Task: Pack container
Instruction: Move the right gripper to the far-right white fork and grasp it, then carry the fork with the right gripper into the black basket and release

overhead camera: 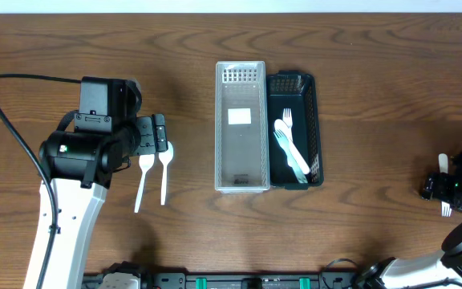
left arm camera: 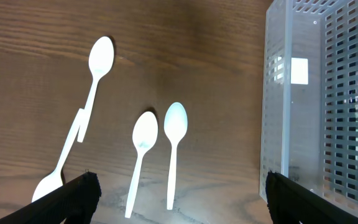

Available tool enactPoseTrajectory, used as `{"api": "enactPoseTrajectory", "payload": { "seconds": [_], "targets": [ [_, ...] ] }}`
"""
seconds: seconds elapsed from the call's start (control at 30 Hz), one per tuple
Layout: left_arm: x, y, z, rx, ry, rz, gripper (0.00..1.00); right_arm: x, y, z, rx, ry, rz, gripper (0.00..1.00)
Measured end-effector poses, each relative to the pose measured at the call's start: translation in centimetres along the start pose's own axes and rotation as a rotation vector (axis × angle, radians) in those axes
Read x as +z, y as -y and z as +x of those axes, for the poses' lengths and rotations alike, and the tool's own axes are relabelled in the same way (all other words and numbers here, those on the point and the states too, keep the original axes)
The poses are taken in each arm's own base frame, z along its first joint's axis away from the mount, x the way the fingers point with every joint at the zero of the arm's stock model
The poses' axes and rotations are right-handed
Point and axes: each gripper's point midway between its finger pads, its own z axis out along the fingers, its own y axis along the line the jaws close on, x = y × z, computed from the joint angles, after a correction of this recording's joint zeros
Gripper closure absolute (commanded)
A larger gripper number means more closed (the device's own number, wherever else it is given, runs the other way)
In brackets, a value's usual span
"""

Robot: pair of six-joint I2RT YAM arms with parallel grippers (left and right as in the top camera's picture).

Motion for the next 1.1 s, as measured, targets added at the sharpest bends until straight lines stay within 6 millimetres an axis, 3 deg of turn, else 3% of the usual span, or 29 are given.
{"api": "enactPoseTrajectory", "payload": {
  "seconds": [0.33,0.87,1.1],
  "targets": [
    [0.01,0.01,-0.03,0.0,0.001,0.0,0.12,0.09,-0.24,-0.85,-0.006,0.032,-0.024,0.22],
    [0.0,0.02,-0.1,0.0,0.004,0.001,0.12,0.07,-0.3,-0.24,-0.009,0.005,-0.024,0.62],
    [0.0,0.02,-0.09,0.0,0.004,0.001,0.12,0.07,-0.3,-0.2,-0.002,0.004,-0.024,0.69]
  ]
}}
